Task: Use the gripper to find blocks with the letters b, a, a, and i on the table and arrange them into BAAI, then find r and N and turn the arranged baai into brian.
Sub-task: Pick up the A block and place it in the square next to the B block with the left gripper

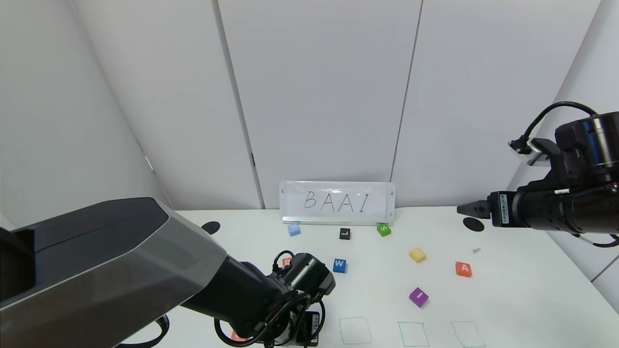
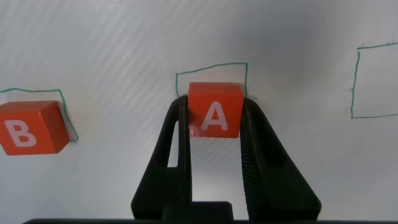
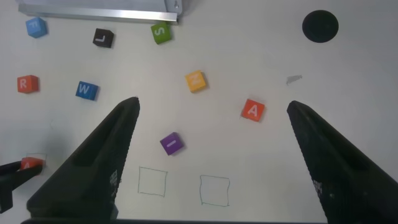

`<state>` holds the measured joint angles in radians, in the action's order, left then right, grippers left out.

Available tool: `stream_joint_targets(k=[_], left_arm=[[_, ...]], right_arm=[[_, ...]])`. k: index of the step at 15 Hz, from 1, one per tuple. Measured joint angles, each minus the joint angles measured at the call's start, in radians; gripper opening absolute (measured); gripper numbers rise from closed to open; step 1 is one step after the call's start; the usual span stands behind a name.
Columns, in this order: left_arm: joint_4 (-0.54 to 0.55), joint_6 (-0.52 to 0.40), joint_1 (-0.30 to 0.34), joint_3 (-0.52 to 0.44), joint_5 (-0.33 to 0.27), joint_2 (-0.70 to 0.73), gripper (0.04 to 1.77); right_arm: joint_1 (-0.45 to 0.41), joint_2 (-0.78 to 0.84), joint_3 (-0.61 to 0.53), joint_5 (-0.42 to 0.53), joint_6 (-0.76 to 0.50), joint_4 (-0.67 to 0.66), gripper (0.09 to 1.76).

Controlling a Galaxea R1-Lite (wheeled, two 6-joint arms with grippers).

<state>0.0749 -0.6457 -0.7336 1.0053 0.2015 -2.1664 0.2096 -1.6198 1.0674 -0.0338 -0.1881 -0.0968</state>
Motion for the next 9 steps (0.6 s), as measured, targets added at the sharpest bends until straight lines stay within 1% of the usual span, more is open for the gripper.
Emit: stream_joint_targets(k=[9], left_arm=[[0.005, 0.0, 0.0, 0.002, 0.002, 0.0, 0.51]], right_arm=[[0.006, 0.0, -0.001, -0.001, -0.001, 0.0, 1.71]])
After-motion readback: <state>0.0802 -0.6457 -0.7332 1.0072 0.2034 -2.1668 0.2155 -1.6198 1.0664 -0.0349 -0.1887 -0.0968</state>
